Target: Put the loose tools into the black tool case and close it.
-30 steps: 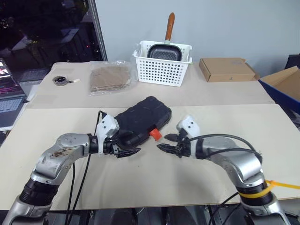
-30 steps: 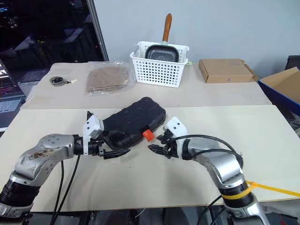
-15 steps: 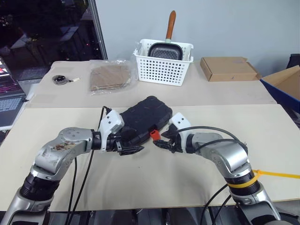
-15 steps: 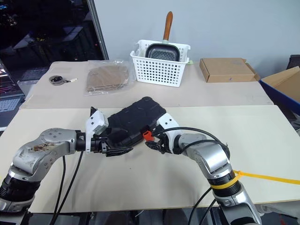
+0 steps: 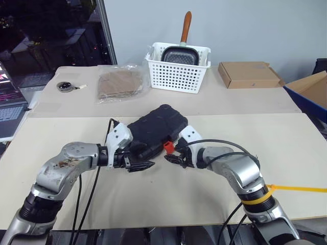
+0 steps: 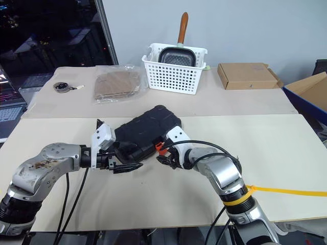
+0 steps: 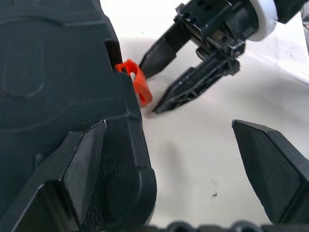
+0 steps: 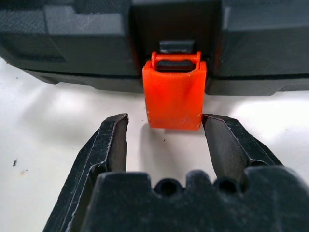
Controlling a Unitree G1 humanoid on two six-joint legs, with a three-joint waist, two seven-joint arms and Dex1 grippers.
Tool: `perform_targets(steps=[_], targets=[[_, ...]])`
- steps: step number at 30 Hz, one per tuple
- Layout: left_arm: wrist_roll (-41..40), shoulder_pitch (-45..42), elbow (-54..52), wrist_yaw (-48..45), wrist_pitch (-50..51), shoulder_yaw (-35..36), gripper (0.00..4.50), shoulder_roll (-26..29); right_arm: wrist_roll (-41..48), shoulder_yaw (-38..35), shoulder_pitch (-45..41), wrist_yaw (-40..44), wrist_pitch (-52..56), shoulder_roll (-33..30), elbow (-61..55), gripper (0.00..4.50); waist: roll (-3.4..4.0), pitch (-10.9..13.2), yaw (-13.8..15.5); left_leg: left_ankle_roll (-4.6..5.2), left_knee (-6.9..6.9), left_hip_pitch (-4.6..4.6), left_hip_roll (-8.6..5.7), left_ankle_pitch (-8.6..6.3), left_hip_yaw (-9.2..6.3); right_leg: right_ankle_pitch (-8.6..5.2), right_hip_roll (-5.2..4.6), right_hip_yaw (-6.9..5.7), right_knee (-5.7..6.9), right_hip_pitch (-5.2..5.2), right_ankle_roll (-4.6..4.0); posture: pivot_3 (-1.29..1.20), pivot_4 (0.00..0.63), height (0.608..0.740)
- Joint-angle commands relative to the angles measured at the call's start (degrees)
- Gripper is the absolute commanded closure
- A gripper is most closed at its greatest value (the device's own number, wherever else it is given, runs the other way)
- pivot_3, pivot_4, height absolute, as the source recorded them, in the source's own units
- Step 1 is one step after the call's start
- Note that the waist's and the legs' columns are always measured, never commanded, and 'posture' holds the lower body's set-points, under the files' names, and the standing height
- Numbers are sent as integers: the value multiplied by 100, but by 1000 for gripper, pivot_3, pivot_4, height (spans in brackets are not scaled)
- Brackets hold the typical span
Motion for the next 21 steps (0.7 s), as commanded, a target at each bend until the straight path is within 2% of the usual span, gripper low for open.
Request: perform_targets(steps=[1, 4, 10, 21], targets=[[124, 78, 130, -109, -304, 121, 0, 44, -69, -13, -128, 18, -162, -15, -84, 1667, 0, 0, 2, 0, 0, 0, 0, 0, 0, 0, 0, 0, 1, 0, 0, 0, 150, 740], [186, 148, 208, -149, -455, 112, 0, 34, -87, -35, -130, 45, -160, -22, -84, 1667, 0, 0, -8, 0, 0, 2, 0, 0, 0, 0, 1, 1, 3, 0, -1, 0, 150, 740], [235, 241, 315, -186, -658, 104, 0, 23, -117, -34, -115, 34, -192, 37, -62, 3235, 0, 0, -10, 0, 0, 3, 1, 0, 0, 1, 1, 1, 6, 0, -1, 0, 150, 740], [345, 338, 522, -267, -955, 77, 0, 10, -150, -129, -80, 17, -280, 84, -147, 3233, 0, 0, -16, -1, 0, 8, 1, 1, 1, 2, 2, 2, 12, 1, -3, 0, 150, 740]])
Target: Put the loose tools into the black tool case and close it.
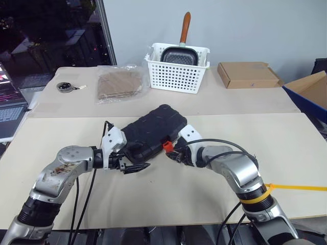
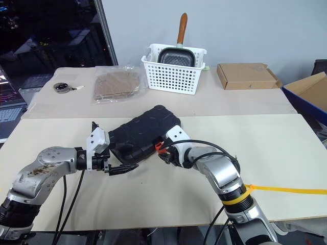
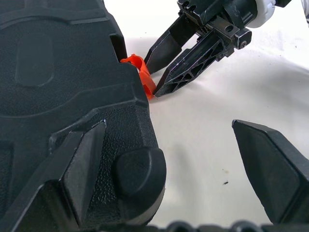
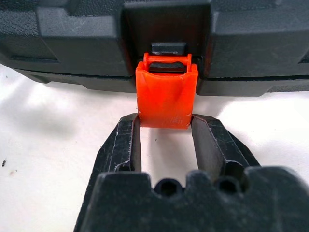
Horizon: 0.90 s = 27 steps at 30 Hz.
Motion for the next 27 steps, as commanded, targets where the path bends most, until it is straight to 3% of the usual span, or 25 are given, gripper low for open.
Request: perform_targets(steps=[1, 27], targets=[[127, 95, 106, -11, -63, 9, 0, 5, 1, -170, -64, -2, -285, 35, -207, 3233, 0, 0, -1, 0, 0, 0, 0, 0, 0, 0, 0, 0, 0, 0, 0, 0, 150, 740], [184, 91, -3, 62, 40, -61, 0, -75, -70, -133, -264, 134, -488, -108, -702, 3318, 0, 0, -22, -1, 0, 2, 1, 1, 0, 1, 2, 1, 2, 0, -1, 0, 150, 740]])
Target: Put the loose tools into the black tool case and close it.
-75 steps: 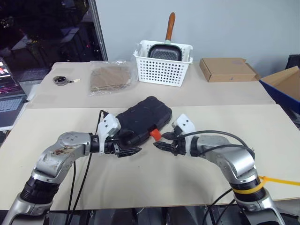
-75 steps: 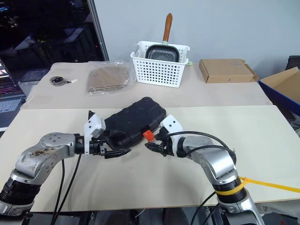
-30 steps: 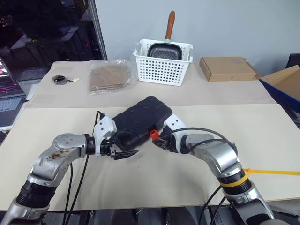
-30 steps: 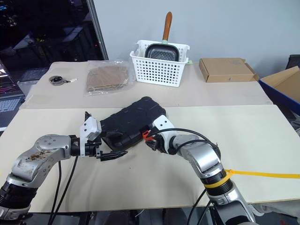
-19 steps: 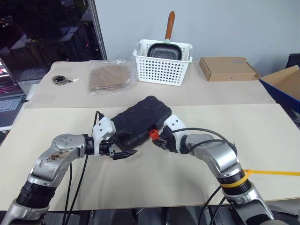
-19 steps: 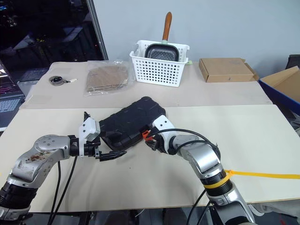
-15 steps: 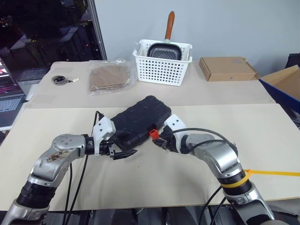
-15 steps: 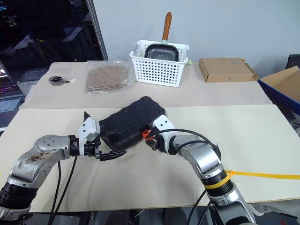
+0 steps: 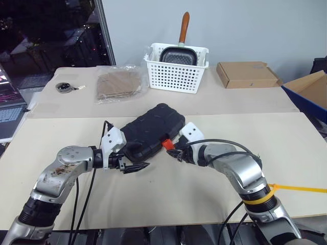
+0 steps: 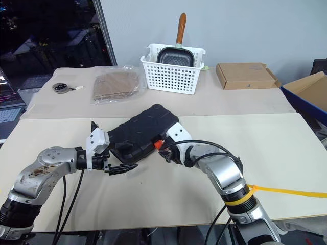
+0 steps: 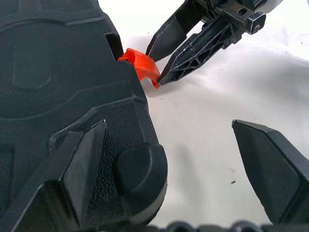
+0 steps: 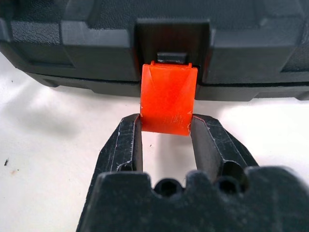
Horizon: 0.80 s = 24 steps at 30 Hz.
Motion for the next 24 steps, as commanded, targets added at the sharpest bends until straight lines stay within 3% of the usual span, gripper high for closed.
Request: perform_targets(steps=[1, 17, 18, 22, 24], targets=[[63, 77, -53, 43, 121, -67, 0, -16, 24, -132, -199, 19, -311, 55, -390, 3318, 0, 0, 13, 0, 0, 0, 0, 0, 0, 0, 0, 0, 0, 0, 0, 0, 150, 740], [124, 99, -56, 76, 97, -142, 0, -85, -178, 46, -231, -16, -659, 438, 419, 3318, 0, 0, -40, -1, 0, 9, 0, 1, 2, 2, 1, 4, 3, 4, -2, 0, 150, 740], [131, 107, -47, 73, 84, -140, 0, -91, -213, 91, -223, 30, -719, 403, 458, 2318, -1, 0, -54, -2, 0, 12, 0, 1, 1, 2, 2, 4, 4, 6, -3, 0, 150, 740], [155, 135, -39, 76, 75, -111, 0, -109, -175, 56, -155, 136, -602, 256, 279, 1216, 0, -1, -62, -4, 0, 16, 0, 3, 0, 2, 2, 3, 8, 9, -4, 0, 150, 740], [150, 145, -57, 110, 106, -95, 0, -119, -73, -28, -85, 268, -410, 54, 10, 1216, 0, 0, -54, -4, 0, 14, 0, 3, 0, 2, 0, 3, 4, 10, -3, 0, 150, 740]])
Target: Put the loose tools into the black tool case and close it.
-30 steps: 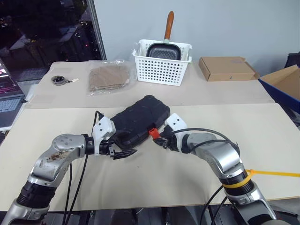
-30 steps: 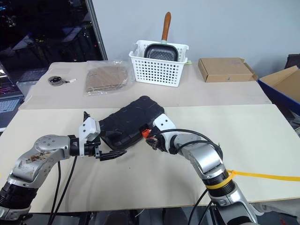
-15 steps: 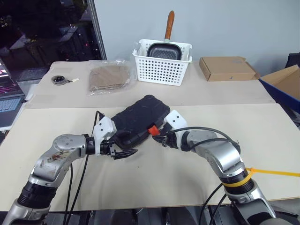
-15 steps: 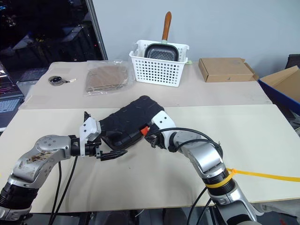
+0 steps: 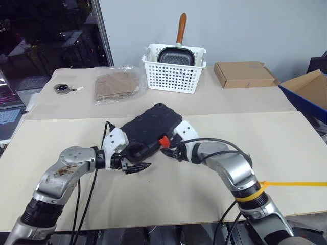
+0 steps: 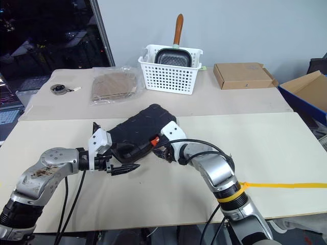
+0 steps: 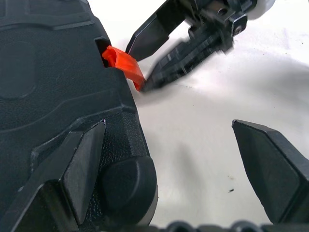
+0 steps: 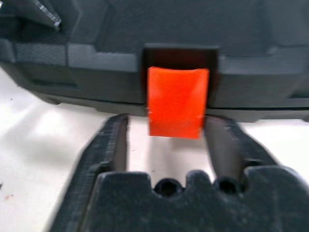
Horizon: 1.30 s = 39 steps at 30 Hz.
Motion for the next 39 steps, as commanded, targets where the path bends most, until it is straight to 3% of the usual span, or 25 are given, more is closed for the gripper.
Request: perform_targets(steps=[1, 4, 5, 7, 13, 14, 23, 31, 39], targets=[[65, 114, 32, 43, 83, -50, 0, -18, 210, -271, 32, 228, 284, -358, -682, 1216, 0, 0, 15, 1, 0, -4, -1, 0, 0, 0, -3, -1, -4, -1, 1, 0, 150, 740], [62, 74, 27, 77, 129, -55, 0, -30, 386, -419, 71, 346, 555, -621, -968, 1216, 0, 0, 29, 5, 0, -5, 0, -3, 1, 0, -4, -1, -10, 0, 2, 0, 150, 740], [60, 50, 23, 94, 155, -56, 0, -34, 479, -503, 76, 393, 682, -687, -1063, 1746, 0, 0, 35, 5, 0, -5, 0, -3, 1, 0, -3, -1, -9, 0, 2, 0, 150, 740], [63, 1, 33, 113, 195, -60, 0, -33, 638, -613, 59, 452, 876, -762, -1177, 2205, 0, 0, 40, 5, 0, -4, 2, -3, 1, 0, -1, -2, -7, 0, 2, 0, 150, 740], [59, -100, -9, 163, 305, -75, 0, -40, 750, -583, -90, 312, 944, -509, -909, 4314, 0, 0, 38, 3, 0, 3, 2, -2, 0, 1, 3, -1, -2, 2, 0, 0, 150, 740], [62, -108, -12, 167, 315, -76, 0, -41, 733, -550, -110, 285, 910, -434, -825, 4413, 0, 0, 38, 3, 0, 3, 1, -1, 0, 1, 3, 0, -1, 2, 0, 0, 150, 740], [205, 28, 174, 143, 70, -114, 0, -73, 219, -77, -503, 53, 75, 267, 512, 4413, 0, -1, 42, 3, 0, -1, -1, -2, 3, 1, 0, 1, -6, 1, 0, 0, 150, 740], [320, 124, 398, 85, -209, -116, 0, -130, -57, 2, -596, 97, -477, 441, 890, 4413, 0, -1, -27, -4, 0, 9, 1, 4, 1, 3, 2, 2, 7, 3, -3, 0, 150, 740], [372, 174, 534, 102, -396, -122, 0, -152, 354, -356, -91, 726, -102, -423, -297, 4413, 1, -2, -23, -2, 0, 6, 3, 2, 0, 2, -1, 1, 3, 3, -2, 0, 150, 740]])
